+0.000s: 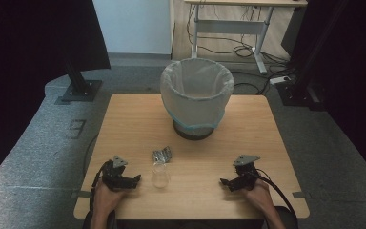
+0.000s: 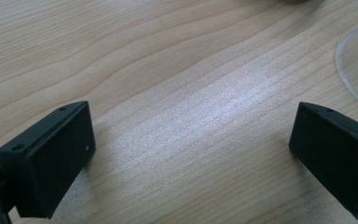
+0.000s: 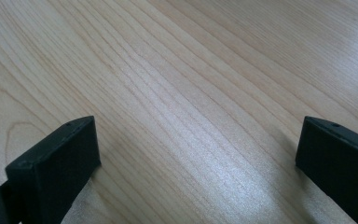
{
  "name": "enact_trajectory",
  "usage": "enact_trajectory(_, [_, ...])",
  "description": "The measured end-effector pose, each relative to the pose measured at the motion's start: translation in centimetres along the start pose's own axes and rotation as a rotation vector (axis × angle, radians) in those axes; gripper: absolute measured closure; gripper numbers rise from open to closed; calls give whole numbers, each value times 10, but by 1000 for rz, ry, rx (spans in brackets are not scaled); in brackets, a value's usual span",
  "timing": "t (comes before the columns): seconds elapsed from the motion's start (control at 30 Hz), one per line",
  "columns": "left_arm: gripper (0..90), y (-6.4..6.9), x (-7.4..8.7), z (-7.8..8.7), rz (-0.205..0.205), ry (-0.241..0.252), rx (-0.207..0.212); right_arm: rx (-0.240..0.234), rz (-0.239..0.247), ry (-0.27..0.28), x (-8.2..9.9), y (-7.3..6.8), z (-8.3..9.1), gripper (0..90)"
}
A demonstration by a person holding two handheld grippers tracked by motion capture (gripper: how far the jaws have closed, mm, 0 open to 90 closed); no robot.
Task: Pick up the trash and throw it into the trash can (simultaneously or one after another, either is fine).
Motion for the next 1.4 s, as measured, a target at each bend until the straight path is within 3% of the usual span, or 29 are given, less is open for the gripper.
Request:
enact_trajectory(0.57, [0, 2, -1, 0, 32, -7, -28, 4, -6, -2, 1, -1, 2, 0])
enact_trajectory(0.83, [0, 4, -2, 1, 21, -26, -29, 5, -8, -2, 1, -1, 2, 0])
enact_trajectory(1.07, [0, 15, -7, 8, -3, 26, 35, 7, -10, -2, 1, -1, 2, 0])
enact_trajectory(1.4, [0, 33, -10, 14, -32, 42, 81, 9, -11, -4, 1, -1, 2, 0])
Point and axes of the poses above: each handheld gripper's, and its own axes: z roughly backward along the jaws, x roughly out of its underside, y roughly to its right, the point moved 4 cm from there along -z, roughly forward along the jaws, and after that the axes turned 12 degrees about x, right-handed, at the moved point
